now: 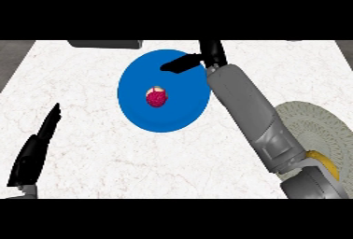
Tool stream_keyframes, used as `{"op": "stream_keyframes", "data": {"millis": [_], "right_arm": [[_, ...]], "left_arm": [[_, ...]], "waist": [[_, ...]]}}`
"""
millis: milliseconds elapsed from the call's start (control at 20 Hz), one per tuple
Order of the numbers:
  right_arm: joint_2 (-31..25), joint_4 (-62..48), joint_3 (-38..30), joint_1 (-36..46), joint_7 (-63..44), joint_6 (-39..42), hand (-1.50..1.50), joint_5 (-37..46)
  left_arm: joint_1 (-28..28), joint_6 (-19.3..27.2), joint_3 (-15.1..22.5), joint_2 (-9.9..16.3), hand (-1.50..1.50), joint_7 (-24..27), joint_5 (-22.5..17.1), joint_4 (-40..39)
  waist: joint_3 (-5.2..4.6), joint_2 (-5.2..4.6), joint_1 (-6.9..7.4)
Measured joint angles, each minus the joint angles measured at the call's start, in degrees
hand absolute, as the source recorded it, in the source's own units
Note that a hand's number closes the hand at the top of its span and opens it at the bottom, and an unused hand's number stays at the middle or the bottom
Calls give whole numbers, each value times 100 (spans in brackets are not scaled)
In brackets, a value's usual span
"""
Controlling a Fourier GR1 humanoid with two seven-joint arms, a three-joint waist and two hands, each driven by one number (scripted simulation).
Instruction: Pick the cupcake from the placemat and place it in the plate
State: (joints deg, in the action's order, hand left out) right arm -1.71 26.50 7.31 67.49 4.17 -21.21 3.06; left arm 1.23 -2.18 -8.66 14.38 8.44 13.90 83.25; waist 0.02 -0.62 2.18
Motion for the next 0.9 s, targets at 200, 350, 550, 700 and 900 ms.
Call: {"op": "stream_keyframes", "data": {"millis": [200, 350, 550, 700, 900], "right_arm": [[-431, 39, -580, -243, 588, 491, -150, -494], [-683, -71, -875, -406, 1093, 902, -150, -713], [-1202, -300, -1156, -625, 1808, 1555, -150, -864], [-1519, -595, -1256, -658, 2190, 1940, -150, -843], [-1794, -991, -1342, -628, 2556, 2253, -150, -767]], "left_arm": [[75, -36, -35, 20, 0, 6, -38, 92], [93, -40, -46, 22, 0, -85, -32, 175], [78, -77, -58, 36, 0, -121, -38, 204], [-27, -85, -64, 47, 0, -222, -24, 231], [19, -35, -9, -47, 0, -83, 43, 146]], "waist": [[3, 4, -45], [4, 3, -54], [5, -11, -46], [5, -19, -27], [6, -27, 4]]}}
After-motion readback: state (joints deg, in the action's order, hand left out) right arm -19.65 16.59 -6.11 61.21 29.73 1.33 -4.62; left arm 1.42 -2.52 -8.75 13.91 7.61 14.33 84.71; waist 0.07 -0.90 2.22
